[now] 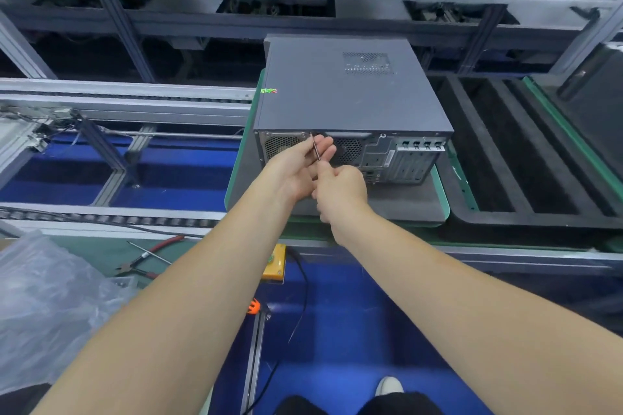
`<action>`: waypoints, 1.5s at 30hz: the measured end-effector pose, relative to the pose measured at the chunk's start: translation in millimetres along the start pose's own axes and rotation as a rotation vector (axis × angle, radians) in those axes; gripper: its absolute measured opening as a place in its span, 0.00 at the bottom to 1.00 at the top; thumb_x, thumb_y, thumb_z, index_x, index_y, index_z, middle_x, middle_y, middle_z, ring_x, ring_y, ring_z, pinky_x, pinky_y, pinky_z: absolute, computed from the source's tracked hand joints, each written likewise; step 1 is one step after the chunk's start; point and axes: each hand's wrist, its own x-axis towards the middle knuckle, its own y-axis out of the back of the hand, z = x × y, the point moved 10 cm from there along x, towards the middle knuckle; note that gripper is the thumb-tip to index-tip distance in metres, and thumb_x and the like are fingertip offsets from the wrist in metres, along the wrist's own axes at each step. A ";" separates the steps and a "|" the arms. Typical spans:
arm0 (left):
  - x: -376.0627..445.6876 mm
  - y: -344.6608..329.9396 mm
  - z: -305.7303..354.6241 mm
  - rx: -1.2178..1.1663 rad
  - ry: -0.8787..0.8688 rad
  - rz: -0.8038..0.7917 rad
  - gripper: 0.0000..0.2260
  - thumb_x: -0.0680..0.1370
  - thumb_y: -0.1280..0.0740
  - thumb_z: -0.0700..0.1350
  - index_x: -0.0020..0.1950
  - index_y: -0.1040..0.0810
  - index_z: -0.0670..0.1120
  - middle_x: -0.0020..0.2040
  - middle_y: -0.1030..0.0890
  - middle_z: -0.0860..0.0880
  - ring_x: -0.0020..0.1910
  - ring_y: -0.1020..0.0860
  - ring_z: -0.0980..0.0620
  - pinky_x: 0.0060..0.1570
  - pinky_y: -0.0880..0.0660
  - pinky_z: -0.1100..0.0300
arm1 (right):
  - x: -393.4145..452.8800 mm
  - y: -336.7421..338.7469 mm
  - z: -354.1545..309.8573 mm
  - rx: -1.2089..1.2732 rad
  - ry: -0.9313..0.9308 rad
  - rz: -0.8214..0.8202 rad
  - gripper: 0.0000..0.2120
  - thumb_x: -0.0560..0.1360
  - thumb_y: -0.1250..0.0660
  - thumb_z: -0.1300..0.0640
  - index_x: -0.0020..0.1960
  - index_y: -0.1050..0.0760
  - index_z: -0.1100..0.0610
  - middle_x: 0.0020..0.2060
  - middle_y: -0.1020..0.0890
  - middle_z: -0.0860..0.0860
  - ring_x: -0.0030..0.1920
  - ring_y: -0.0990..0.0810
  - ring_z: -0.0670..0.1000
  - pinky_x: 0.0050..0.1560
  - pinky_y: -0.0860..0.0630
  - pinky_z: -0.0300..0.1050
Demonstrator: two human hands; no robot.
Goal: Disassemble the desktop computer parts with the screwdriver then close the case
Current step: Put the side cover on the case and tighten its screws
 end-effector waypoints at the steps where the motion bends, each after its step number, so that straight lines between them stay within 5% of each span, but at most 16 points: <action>1: 0.0 -0.6 1.0 -0.001 -0.006 -0.004 0.10 0.86 0.39 0.47 0.52 0.20 0.46 0.39 0.13 0.52 0.36 0.14 0.55 0.39 0.19 0.54 | 1.5 -1.2 0.6 0.006 -0.006 -0.005 0.20 0.85 0.43 0.47 0.58 0.23 0.63 0.53 0.15 0.61 0.43 0.24 0.57 0.43 0.26 0.53; 3: -1.8 -2.0 4.0 -0.009 -0.008 0.009 0.10 0.86 0.39 0.46 0.50 0.21 0.45 0.35 0.14 0.52 0.33 0.15 0.55 0.45 0.20 0.56 | 1.9 -2.4 1.0 0.037 -0.029 -0.022 0.21 0.86 0.45 0.46 0.57 0.23 0.63 0.46 0.14 0.60 0.37 0.23 0.56 0.37 0.26 0.48; 6: -3.6 -2.7 7.7 0.014 0.000 0.053 0.13 0.86 0.39 0.44 0.44 0.22 0.44 0.30 0.17 0.52 0.32 0.17 0.56 0.36 0.23 0.59 | -2.7 -1.1 1.6 0.094 -0.081 -0.079 0.21 0.85 0.43 0.45 0.53 0.23 0.62 0.34 0.19 0.56 0.25 0.27 0.53 0.24 0.31 0.41; 10: -2.0 -6.6 13.0 0.074 -0.047 0.055 0.16 0.87 0.41 0.44 0.41 0.24 0.43 0.26 0.19 0.53 0.31 0.19 0.56 0.39 0.25 0.59 | -5.9 9.1 -0.7 0.056 -0.023 -0.073 0.12 0.78 0.30 0.49 0.47 0.26 0.58 0.35 0.21 0.55 0.28 0.25 0.53 0.27 0.26 0.43; 13: -0.1 -6.9 11.0 0.047 -0.049 0.040 0.16 0.86 0.40 0.45 0.42 0.22 0.42 0.30 0.18 0.51 0.37 0.20 0.55 0.39 0.24 0.58 | -1.7 8.8 -5.1 0.027 0.043 -0.029 0.10 0.81 0.33 0.54 0.44 0.29 0.57 0.40 0.21 0.55 0.37 0.26 0.57 0.39 0.25 0.52; 16: 0.2 -0.1 3.0 0.024 -0.014 0.025 0.13 0.86 0.40 0.46 0.47 0.21 0.43 0.36 0.14 0.50 0.38 0.16 0.53 0.37 0.21 0.55 | 0.7 1.0 -4.1 -0.017 0.027 -0.055 0.14 0.84 0.39 0.51 0.53 0.24 0.61 0.45 0.21 0.57 0.41 0.27 0.57 0.42 0.28 0.51; 18: -0.8 4.3 0.2 0.018 -0.005 0.002 0.11 0.85 0.39 0.44 0.49 0.20 0.42 0.38 0.13 0.48 0.36 0.14 0.52 0.34 0.19 0.58 | 2.7 -3.2 1.0 -0.006 -0.029 -0.098 0.17 0.85 0.43 0.50 0.57 0.22 0.62 0.42 0.19 0.57 0.37 0.26 0.56 0.36 0.29 0.47; 21: -0.4 7.8 2.6 0.039 -0.012 0.002 0.11 0.85 0.38 0.43 0.48 0.20 0.43 0.36 0.14 0.51 0.35 0.15 0.55 0.42 0.25 0.60 | -3.5 -7.5 3.4 0.083 -0.106 -0.174 0.18 0.86 0.44 0.48 0.55 0.23 0.61 0.33 0.20 0.55 0.28 0.27 0.53 0.23 0.33 0.40; 26: 0.5 4.2 4.7 0.073 -0.020 0.032 0.11 0.85 0.37 0.44 0.44 0.21 0.44 0.31 0.17 0.52 0.33 0.17 0.56 0.40 0.24 0.59 | -5.4 1.0 -3.0 0.012 -0.034 -0.144 0.15 0.81 0.32 0.49 0.54 0.24 0.62 0.38 0.21 0.56 0.29 0.25 0.53 0.26 0.28 0.42; 31: -1.5 7.0 4.9 0.088 -0.017 0.038 0.09 0.83 0.33 0.46 0.44 0.20 0.45 0.36 0.15 0.51 0.40 0.17 0.55 0.41 0.21 0.59 | -3.7 0.5 -4.4 -0.031 -0.099 -0.141 0.17 0.86 0.43 0.49 0.54 0.22 0.60 0.35 0.17 0.54 0.29 0.25 0.52 0.28 0.31 0.43; 37: -2.2 3.1 10.5 0.043 0.025 0.101 0.13 0.85 0.37 0.46 0.44 0.20 0.43 0.33 0.15 0.52 0.42 0.19 0.56 0.44 0.24 0.59 | 1.3 -4.1 -1.6 -0.036 -0.174 -0.163 0.20 0.86 0.46 0.47 0.64 0.25 0.60 0.42 0.20 0.56 0.31 0.27 0.53 0.28 0.35 0.43; 45: 0.8 1.3 7.8 0.009 0.117 0.124 0.12 0.82 0.38 0.43 0.41 0.20 0.44 0.31 0.16 0.53 0.38 0.19 0.55 0.39 0.25 0.55 | 11.0 -4.2 -0.7 -0.131 -0.081 -0.136 0.20 0.86 0.47 0.48 0.63 0.25 0.60 0.47 0.23 0.57 0.43 0.25 0.58 0.32 0.31 0.46</action>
